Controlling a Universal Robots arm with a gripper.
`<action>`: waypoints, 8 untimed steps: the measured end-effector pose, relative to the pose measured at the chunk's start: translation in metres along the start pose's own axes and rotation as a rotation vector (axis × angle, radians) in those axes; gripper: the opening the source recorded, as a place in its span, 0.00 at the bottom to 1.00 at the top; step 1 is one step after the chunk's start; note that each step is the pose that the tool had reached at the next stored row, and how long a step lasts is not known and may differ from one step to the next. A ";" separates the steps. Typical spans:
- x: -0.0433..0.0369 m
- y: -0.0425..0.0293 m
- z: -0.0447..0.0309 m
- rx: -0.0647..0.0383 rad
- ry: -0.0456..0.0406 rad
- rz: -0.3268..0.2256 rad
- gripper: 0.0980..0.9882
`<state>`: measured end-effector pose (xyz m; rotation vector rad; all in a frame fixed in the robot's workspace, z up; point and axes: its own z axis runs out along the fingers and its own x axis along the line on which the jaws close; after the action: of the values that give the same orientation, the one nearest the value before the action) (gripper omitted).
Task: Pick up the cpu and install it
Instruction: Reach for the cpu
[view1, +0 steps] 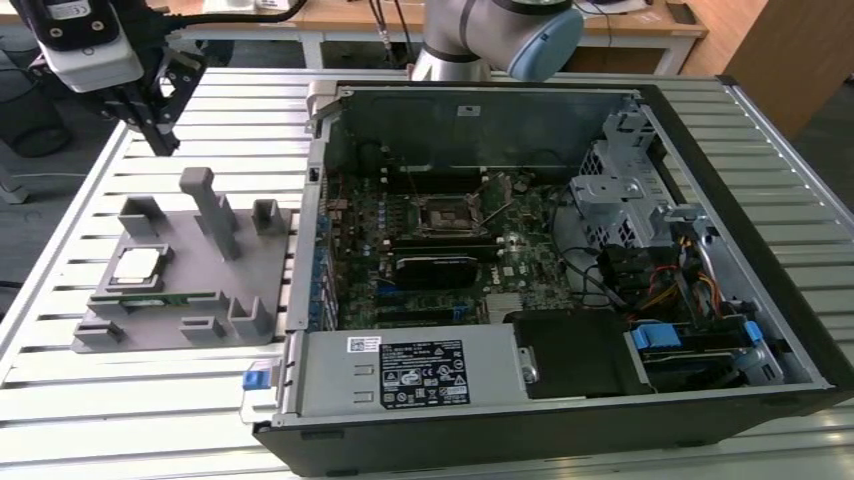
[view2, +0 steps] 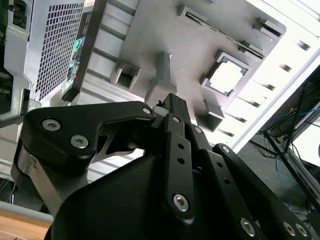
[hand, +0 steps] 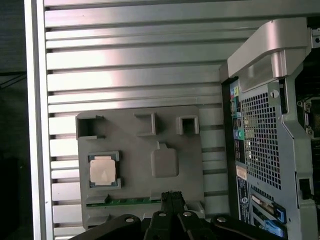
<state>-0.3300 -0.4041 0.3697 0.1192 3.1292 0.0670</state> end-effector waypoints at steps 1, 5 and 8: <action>0.0007 -0.0002 0.0001 0.000 0.0000 0.000 0.01; 0.0029 -0.0015 0.0002 0.000 0.0001 0.000 0.01; 0.0047 -0.0025 0.0002 0.000 0.0002 0.000 0.01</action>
<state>-0.3348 -0.4062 0.3693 0.1191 3.1294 0.0669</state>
